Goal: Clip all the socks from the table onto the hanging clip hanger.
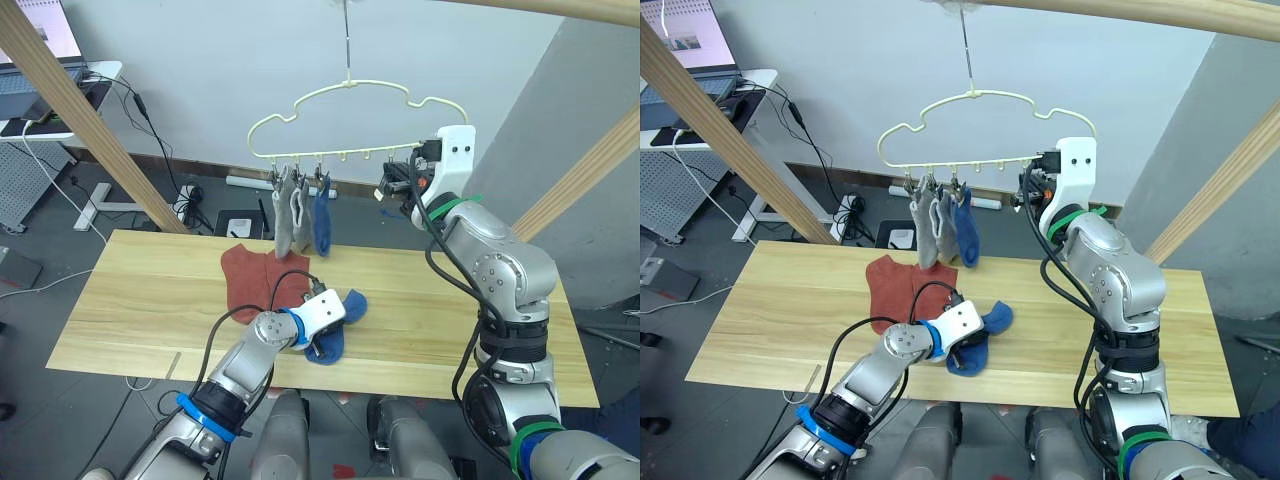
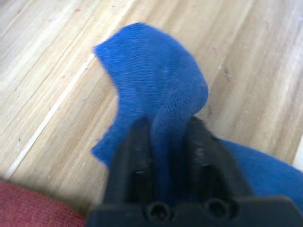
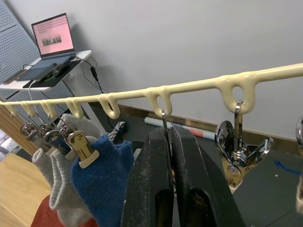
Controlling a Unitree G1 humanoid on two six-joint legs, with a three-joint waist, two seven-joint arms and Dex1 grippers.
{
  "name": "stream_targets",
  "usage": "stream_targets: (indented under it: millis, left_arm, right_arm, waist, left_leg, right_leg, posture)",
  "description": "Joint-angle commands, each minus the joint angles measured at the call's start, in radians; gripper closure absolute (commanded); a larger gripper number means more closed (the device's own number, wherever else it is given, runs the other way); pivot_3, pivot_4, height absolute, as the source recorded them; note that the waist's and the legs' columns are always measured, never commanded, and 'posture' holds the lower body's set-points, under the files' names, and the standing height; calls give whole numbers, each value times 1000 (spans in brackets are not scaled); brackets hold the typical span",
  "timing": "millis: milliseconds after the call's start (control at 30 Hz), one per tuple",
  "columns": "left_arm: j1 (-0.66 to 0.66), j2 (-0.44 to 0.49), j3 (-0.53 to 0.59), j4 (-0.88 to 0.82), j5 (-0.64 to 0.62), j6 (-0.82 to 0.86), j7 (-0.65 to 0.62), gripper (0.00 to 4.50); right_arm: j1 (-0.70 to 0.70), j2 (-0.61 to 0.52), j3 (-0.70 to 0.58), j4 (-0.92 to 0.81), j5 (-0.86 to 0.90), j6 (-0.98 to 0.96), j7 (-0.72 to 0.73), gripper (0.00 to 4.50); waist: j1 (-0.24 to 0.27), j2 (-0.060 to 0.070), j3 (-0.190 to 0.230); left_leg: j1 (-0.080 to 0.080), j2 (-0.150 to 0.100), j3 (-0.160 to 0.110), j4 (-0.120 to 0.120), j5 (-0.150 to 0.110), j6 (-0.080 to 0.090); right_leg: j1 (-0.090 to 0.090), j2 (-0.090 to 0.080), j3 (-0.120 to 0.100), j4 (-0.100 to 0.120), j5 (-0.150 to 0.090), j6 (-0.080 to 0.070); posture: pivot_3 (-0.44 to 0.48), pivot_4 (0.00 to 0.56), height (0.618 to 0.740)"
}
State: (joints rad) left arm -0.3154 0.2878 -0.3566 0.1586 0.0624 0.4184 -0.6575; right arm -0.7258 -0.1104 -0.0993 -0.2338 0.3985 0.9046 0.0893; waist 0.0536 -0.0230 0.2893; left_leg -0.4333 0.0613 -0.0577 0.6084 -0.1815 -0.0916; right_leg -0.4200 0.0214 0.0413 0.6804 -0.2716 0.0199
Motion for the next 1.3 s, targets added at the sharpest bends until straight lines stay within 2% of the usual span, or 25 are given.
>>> stream_targets:
  millis: [33, 100, 200, 267, 467, 667, 1167, 1300]
  left_arm:
    - [15, -44, 87, -29, -110, -36, -14, 4475]
    - [14, -79, 158, -59, -174, -65, -2, 4475]
    - [13, -145, 268, -156, -325, -23, 2, 4475]
    - [16, -150, 292, -217, -351, -49, -3, 4475]
    - [14, -158, 280, -275, -348, -122, 17, 4475]
    - [-12, -175, 265, -265, -340, -161, 43, 4475]
    - [-60, -184, 252, -240, -339, -195, 67, 4475]
    - [-56, -182, 246, -242, -343, -193, 61, 4500]
  right_arm:
    - [22, -16, -35, 25, 5, 38, -11, 4500]
    - [6, 6, -88, 35, 51, 94, -33, 4500]
    - [-32, 40, -185, 49, 137, 211, -65, 4500]
    - [-57, 54, -236, 51, 177, 283, -89, 4500]
    - [-126, 125, -378, 54, 258, 427, -190, 4500]
    - [-155, 161, -430, 56, 284, 484, -249, 4500]
    - [-139, 183, -431, 25, 299, 531, -268, 4500]
    - [-125, 173, -419, 2, 332, 523, -232, 3384]
  waist:
    - [0, 0, 0]
    - [1, 0, 0]
    - [0, 0, 0]
    - [0, 0, 0]
    - [1, 0, 0]
    - [1, 0, 0]
    - [0, 0, 0]
    - [-1, 0, 0]
  left_leg:
    - [0, 0, 0, 0, 0, 0]
    - [-1, 0, 0, 0, 0, 0]
    - [-1, 1, 0, 0, 0, 0]
    - [-1, 1, 0, 0, 0, 0]
    - [-1, 0, 1, 0, 0, 0]
    - [-1, 0, 1, 0, 0, 1]
    - [-1, 0, 1, -1, 0, 1]
    - [-2, 0, 1, -1, 0, 1]
  right_leg:
    - [0, 0, 0, 0, 0, 0]
    - [0, 0, 0, 0, 0, 0]
    - [0, 0, -1, 0, 0, 0]
    - [0, 0, -1, 0, 0, 0]
    - [0, -1, -1, 0, 0, 0]
    - [0, -1, -1, -1, 0, 0]
    - [0, -1, 0, -1, 0, 0]
    - [0, -1, 0, -2, 0, 0]
  posture:
    - [155, 284, 740]
    - [156, 285, 740]
    - [154, 283, 740]
    - [154, 284, 740]
    - [160, 285, 740]
    - [161, 288, 740]
    - [158, 283, 740]
    - [157, 280, 740]
